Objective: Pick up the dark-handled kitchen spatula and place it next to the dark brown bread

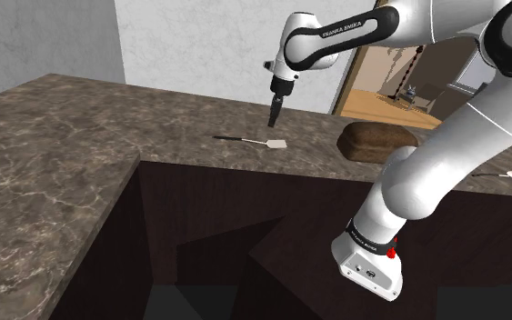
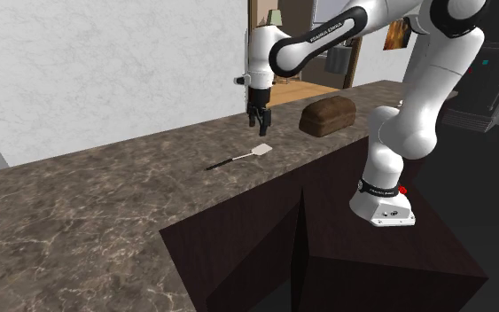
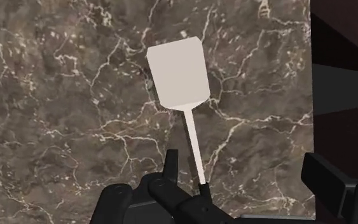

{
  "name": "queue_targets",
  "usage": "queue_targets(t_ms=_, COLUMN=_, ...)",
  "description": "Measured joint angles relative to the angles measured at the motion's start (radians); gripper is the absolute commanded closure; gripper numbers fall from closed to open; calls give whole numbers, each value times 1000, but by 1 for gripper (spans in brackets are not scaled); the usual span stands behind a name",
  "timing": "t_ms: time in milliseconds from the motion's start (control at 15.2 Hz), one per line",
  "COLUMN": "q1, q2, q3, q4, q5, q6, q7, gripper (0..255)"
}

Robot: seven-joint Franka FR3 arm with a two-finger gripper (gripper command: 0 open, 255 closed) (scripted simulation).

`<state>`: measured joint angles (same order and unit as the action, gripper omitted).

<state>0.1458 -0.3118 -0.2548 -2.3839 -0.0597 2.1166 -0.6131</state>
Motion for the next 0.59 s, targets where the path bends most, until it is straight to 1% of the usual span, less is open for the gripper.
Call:
queue_targets(t_ms=66, q1=10, q2=47, q3=-11, q4=6, q5=13, q6=41, q7=-41, gripper=0)
queue_targets(t_ms=396, q1=51, q2=230, q3=-34, q4=87, q5=91, q6=144, q7=-228, gripper=0)
queue_targets(t_ms=594, q1=57, q2=271, q3=-33, q4=84, q5=111, q6=187, q7=-260, gripper=0)
